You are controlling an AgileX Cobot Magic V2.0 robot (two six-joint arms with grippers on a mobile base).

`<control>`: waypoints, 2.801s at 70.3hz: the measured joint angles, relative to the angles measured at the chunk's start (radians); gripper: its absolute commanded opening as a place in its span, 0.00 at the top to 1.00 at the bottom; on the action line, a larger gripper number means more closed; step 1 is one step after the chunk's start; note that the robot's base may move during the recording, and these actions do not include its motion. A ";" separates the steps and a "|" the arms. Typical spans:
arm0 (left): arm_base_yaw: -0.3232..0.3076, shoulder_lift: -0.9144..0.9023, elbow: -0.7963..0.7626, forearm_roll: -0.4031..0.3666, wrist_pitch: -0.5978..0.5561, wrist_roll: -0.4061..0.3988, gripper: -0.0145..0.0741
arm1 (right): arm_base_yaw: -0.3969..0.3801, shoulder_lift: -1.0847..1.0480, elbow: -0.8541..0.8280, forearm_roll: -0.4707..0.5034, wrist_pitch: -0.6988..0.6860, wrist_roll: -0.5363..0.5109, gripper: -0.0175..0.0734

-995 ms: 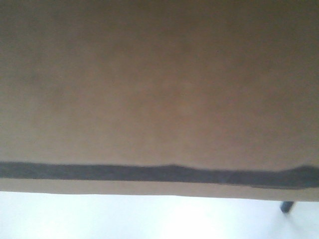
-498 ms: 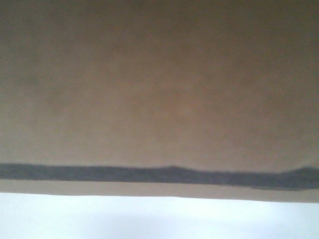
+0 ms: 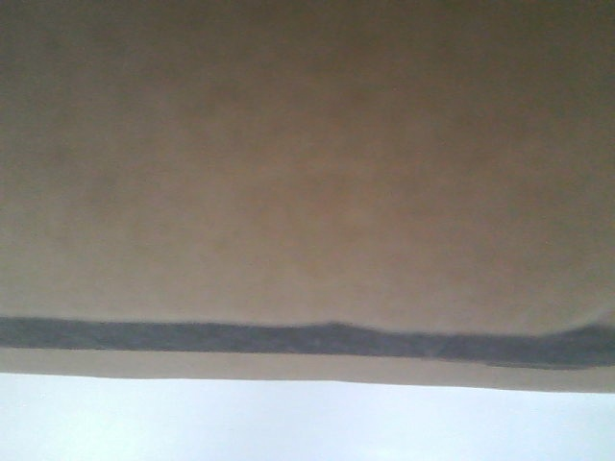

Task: Grab box from left shelf to table start
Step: 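Carry the box with both grippers as the base drives to the table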

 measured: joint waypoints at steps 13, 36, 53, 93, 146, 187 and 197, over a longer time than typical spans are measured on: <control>0.000 0.000 0.000 0.000 0.000 0.000 0.94 | 0.000 0.000 0.000 0.000 0.000 0.000 0.74; 0.000 0.000 0.000 0.000 0.000 0.000 0.94 | 0.000 0.000 0.000 0.000 0.000 0.000 0.74; 0.000 0.000 0.000 0.000 0.000 0.000 0.94 | 0.000 0.000 0.000 0.000 0.000 0.000 0.74; 0.000 0.000 0.000 0.000 0.000 0.000 0.94 | 0.000 0.000 0.000 0.000 0.000 0.000 0.74; 0.000 -0.001 0.000 0.002 0.000 0.000 0.94 | 0.000 0.000 0.000 0.000 0.000 -0.002 0.74; 0.000 -0.001 0.000 0.005 -0.002 0.000 0.94 | 0.000 0.000 0.000 0.000 0.000 -0.002 0.74; 0.000 -0.001 0.000 0.005 -0.002 0.000 0.94 | 0.000 0.000 0.000 0.000 0.000 -0.002 0.74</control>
